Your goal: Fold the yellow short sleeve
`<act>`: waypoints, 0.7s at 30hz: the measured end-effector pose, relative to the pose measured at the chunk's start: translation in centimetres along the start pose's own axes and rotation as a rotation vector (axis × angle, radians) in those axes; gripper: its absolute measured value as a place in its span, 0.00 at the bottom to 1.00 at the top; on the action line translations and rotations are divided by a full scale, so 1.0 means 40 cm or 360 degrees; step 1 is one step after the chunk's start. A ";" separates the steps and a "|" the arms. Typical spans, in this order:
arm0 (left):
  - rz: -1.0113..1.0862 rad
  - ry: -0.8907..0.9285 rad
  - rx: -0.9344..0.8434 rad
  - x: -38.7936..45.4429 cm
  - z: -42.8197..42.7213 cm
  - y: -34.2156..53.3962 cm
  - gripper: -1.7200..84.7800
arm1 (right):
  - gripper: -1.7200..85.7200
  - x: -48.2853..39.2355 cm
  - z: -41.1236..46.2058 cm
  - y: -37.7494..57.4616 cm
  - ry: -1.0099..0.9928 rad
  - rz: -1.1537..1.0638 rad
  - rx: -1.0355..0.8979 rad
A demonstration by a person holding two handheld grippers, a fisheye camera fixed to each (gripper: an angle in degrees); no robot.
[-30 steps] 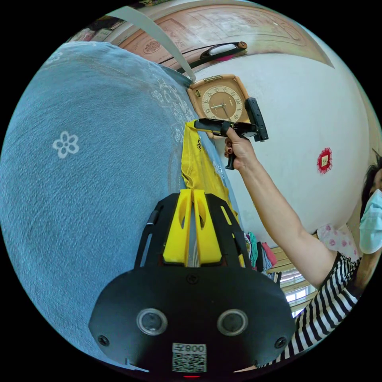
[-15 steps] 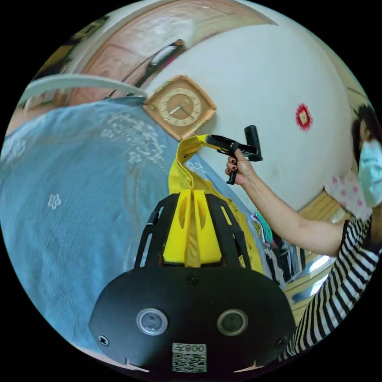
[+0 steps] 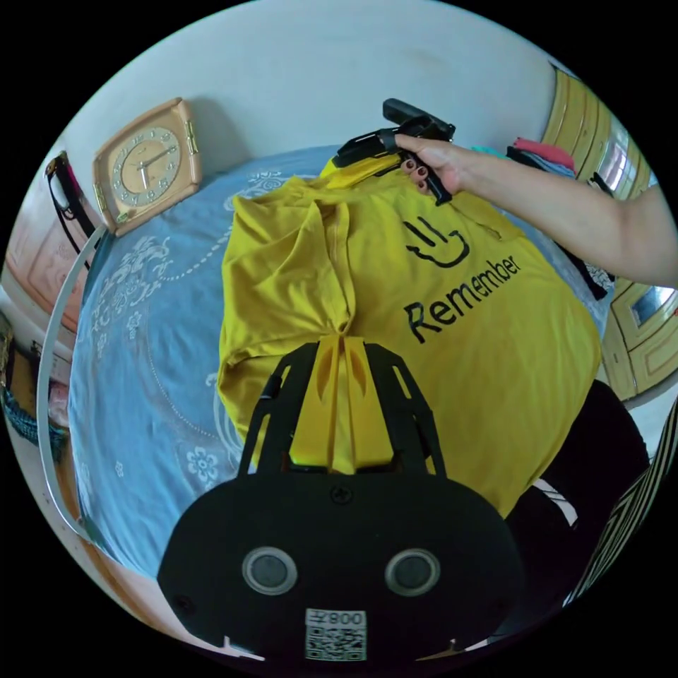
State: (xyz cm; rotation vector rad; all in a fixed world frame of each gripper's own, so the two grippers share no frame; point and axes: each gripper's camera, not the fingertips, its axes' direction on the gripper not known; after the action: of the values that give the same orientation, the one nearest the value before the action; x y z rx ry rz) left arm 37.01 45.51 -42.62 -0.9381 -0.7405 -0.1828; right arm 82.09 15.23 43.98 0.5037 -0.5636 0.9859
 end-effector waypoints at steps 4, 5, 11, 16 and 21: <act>-0.0102 0.0110 0.0040 0.020 0.000 -0.013 0.03 | 0.12 -0.038 0.039 -0.078 0.0064 -0.0192 -0.0057; -0.0122 0.0146 0.0055 0.026 0.000 -0.015 0.03 | 0.12 -0.043 0.051 -0.093 0.0073 -0.0213 -0.0083; -0.0234 0.0197 0.0088 0.054 -0.003 -0.023 0.03 | 0.12 -0.054 0.147 -0.212 0.0252 -0.0281 -0.0250; -0.0324 0.0190 0.0080 0.044 0.011 -0.035 0.03 | 0.07 -0.034 0.181 -0.254 0.0229 -0.0268 -0.0351; -0.0472 0.0102 0.0074 0.013 0.028 -0.050 0.03 | 0.04 -0.062 0.165 -0.279 0.0200 -0.0351 -0.0355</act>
State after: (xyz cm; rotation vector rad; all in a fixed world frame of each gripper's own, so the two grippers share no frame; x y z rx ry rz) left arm 35.96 45.28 -40.54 -0.7718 -0.8193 -0.4524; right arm 89.38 4.40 45.78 0.2954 -0.4867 0.7285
